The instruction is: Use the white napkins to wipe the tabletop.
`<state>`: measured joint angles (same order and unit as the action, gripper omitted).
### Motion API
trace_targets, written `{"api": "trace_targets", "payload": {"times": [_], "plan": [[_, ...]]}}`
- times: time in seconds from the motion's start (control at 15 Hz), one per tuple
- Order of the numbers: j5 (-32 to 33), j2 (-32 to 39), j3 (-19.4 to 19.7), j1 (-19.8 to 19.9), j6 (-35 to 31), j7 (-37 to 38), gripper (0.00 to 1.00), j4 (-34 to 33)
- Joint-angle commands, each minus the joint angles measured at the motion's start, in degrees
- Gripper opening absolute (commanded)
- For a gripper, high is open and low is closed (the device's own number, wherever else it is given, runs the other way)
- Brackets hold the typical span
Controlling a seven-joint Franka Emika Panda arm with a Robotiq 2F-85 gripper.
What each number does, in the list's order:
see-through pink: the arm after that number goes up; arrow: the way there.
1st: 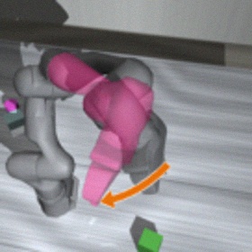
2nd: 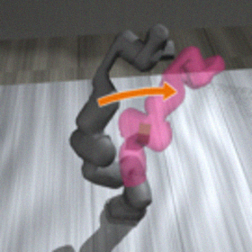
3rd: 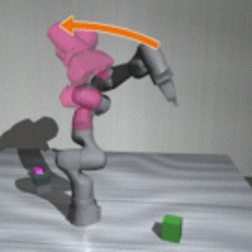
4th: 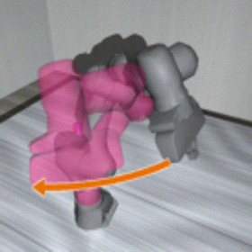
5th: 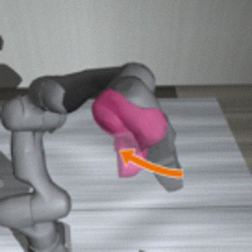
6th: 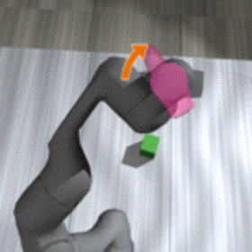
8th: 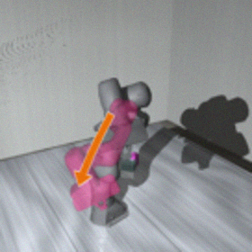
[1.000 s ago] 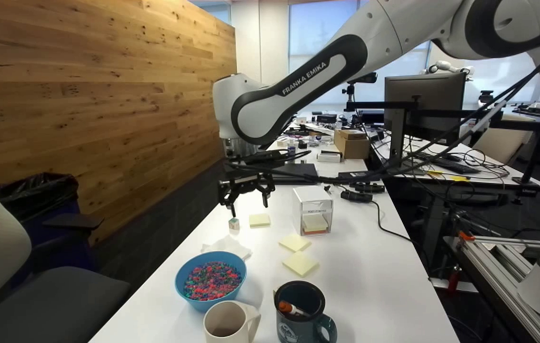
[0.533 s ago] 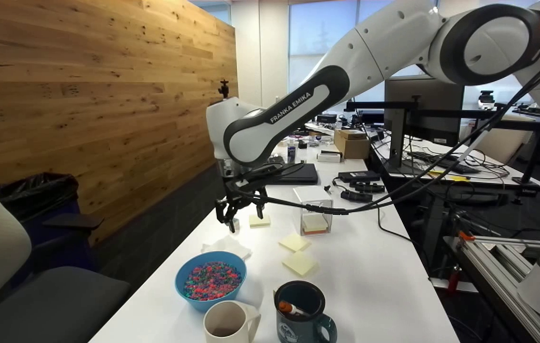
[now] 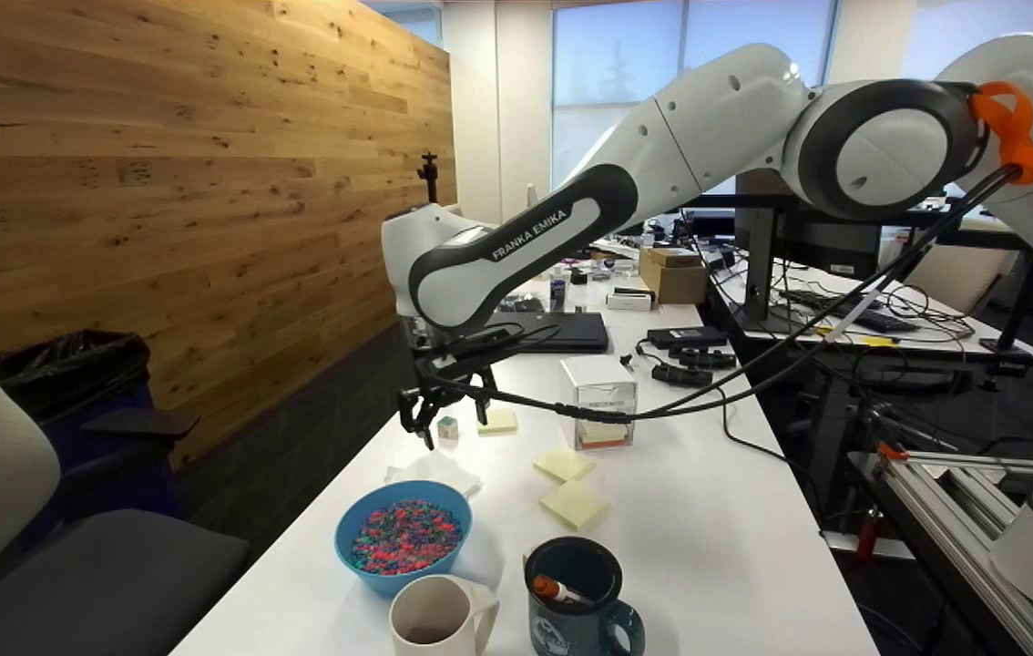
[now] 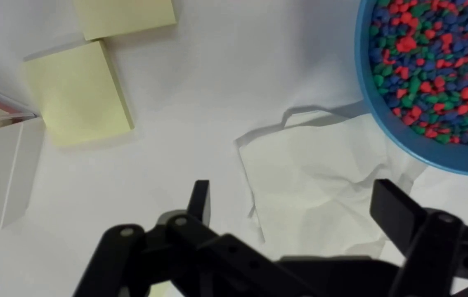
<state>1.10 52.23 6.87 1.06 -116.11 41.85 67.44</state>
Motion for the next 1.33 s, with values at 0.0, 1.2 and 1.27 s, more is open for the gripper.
{"api": "trace_targets", "payload": {"times": [0.0, 1.2, 1.27], "plan": [[-2.4, 5.4, -0.1, 1.2, 3.4, -0.8, 1.0, -8.8], [-1.1, 12.0, 0.8, -0.8, 3.8, 0.0, 1.0, -12.9], [-1.3, 12.4, 0.8, -0.7, 4.0, 0.0, 1.0, -13.4]]}}
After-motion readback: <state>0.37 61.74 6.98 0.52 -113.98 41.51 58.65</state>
